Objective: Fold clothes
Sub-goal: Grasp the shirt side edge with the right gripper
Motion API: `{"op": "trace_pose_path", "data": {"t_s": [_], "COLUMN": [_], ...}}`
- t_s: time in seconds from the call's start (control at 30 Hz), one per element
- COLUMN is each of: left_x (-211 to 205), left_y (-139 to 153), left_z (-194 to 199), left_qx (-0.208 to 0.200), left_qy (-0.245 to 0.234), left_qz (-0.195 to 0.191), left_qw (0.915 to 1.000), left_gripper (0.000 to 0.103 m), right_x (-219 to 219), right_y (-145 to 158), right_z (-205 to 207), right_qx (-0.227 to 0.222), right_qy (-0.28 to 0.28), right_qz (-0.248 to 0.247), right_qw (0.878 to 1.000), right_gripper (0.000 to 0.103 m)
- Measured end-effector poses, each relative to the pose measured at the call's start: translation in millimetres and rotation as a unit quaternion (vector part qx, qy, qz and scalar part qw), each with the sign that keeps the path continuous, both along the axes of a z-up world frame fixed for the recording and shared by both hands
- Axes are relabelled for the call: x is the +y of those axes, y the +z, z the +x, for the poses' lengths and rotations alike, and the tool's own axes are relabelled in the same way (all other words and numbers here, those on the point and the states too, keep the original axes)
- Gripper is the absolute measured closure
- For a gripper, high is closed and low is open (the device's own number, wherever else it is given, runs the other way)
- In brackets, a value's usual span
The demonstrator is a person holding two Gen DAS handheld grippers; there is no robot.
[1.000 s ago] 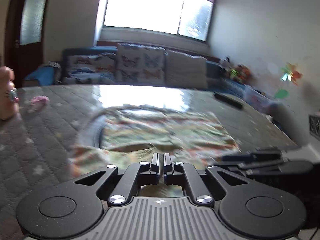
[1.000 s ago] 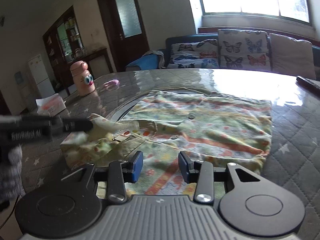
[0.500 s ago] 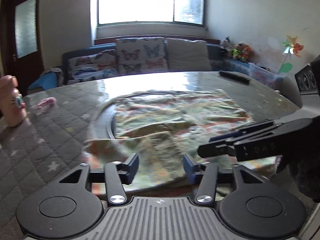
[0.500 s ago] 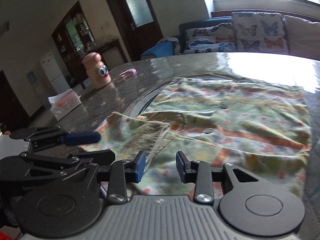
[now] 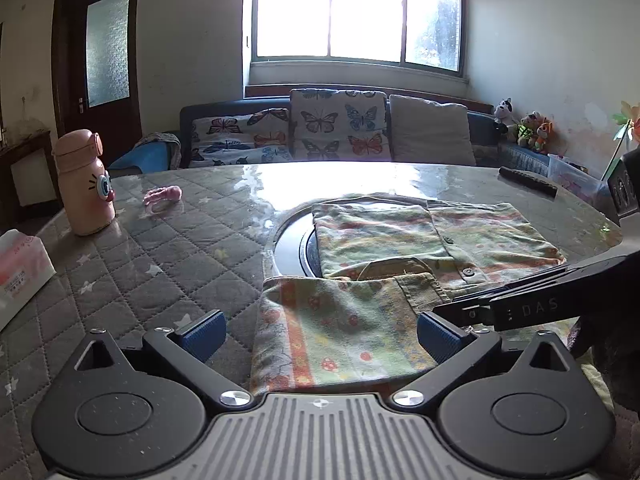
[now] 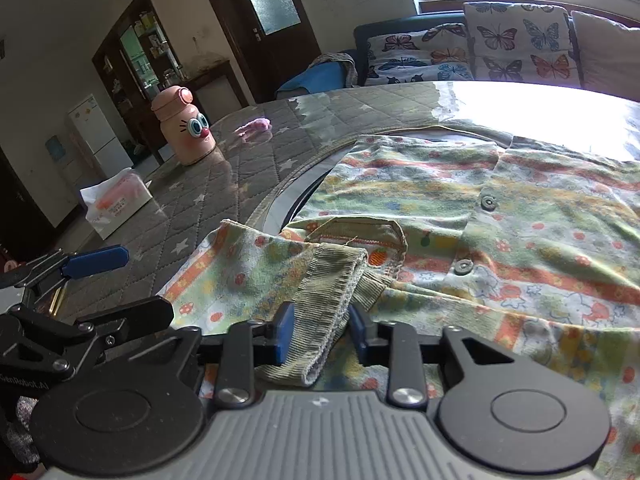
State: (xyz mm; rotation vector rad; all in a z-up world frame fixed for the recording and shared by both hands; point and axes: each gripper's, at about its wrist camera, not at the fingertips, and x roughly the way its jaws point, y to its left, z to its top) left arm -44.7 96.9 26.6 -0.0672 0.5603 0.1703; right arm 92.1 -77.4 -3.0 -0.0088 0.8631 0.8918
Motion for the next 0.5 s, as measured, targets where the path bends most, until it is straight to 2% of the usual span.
{"op": "trace_pose_path", "data": {"t_s": [0.1,0.17,0.27,0.5], "left_x": [-1,-1,-3,-13], "left_y": [-1,-1,-5,-19], "left_z": [1,2,3,3], "left_qx": [0.001,0.004,0.011,0.034], "left_qy": [0.001,0.001,0.001,-0.013], "left_qz": [0.001,0.004,0.008,0.037], "left_qw": [1.0,1.0,0.9999,0.9987], "left_gripper": [0.0,0.0,0.0,0.0], "right_x": [-1,-4,-10,-24], "right_y": [0,2,9,38], "right_z": [1,1,1,-9], "right_qx": [0.004,0.007,0.012,-0.015], "right_qy": [-0.007,-0.01,-0.014,-0.011], "right_qz": [0.001,0.008,0.025,0.051], "right_qw": [1.0,1.0,1.0,0.999], "right_gripper": [0.084,0.095,0.098,0.099]}}
